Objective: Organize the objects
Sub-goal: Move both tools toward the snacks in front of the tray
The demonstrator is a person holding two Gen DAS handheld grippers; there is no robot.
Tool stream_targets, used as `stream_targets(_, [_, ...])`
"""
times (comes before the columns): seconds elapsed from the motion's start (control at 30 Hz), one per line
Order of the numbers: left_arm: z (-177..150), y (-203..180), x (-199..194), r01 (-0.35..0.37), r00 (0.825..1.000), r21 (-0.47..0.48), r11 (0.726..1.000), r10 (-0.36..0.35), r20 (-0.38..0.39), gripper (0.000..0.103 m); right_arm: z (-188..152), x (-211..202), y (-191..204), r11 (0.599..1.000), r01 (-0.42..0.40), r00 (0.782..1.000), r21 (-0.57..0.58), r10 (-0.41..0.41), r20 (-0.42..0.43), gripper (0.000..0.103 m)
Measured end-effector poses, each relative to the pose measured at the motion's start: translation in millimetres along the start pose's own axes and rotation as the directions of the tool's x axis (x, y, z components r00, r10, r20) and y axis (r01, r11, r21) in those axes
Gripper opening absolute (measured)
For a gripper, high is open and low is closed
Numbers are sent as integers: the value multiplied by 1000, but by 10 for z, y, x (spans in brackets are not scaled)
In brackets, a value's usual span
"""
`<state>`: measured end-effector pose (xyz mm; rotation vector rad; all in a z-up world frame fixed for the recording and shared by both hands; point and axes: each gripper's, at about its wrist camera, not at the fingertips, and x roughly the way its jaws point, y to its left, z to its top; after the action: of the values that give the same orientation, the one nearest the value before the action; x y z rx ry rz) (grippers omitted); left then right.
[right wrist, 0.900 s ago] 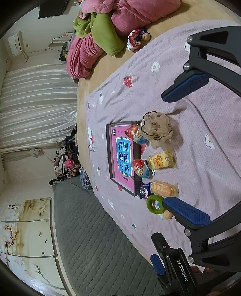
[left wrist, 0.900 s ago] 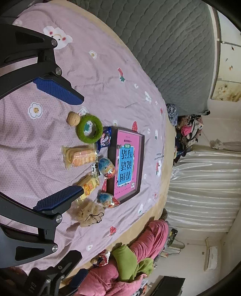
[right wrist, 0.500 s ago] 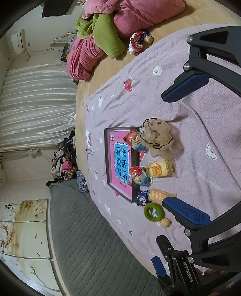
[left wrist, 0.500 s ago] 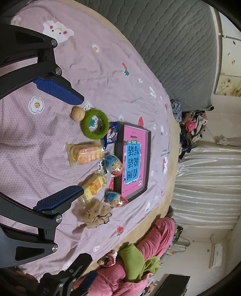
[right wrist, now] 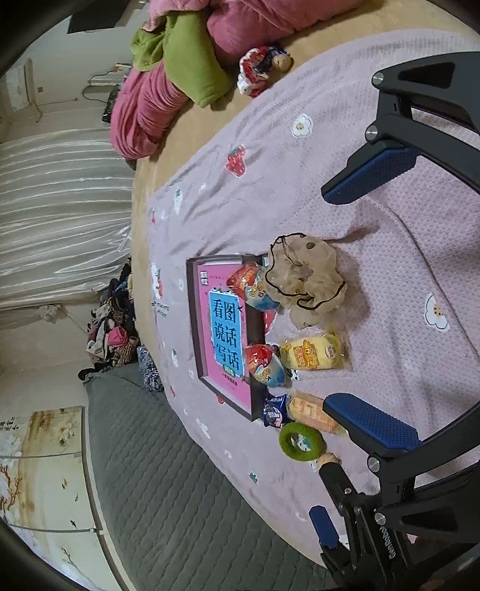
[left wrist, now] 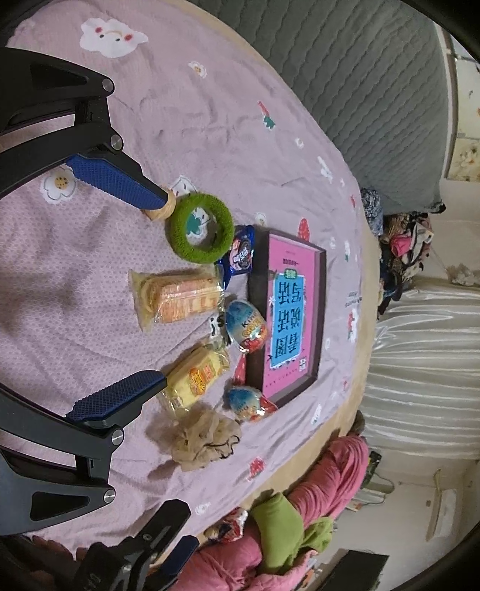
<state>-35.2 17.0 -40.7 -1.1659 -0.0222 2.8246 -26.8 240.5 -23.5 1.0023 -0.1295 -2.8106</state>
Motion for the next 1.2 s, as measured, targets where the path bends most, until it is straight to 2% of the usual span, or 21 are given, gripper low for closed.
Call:
stream_targets(0.37, [40, -79, 420, -3, 998, -1, 1000, 3, -68, 90, -27, 309, -94, 999, 40, 997, -28, -42, -64, 103])
stream_targets(0.93, [117, -48, 759, -5, 991, -28, 1000, 1, -134, 90, 57, 605, -89, 996, 55, 993, -67, -61, -97, 103])
stream_targets(1.2, [117, -31, 970, -23, 985, -38, 999, 17, -173, 89, 30, 857, -163, 997, 57, 986, -53, -65, -154, 103])
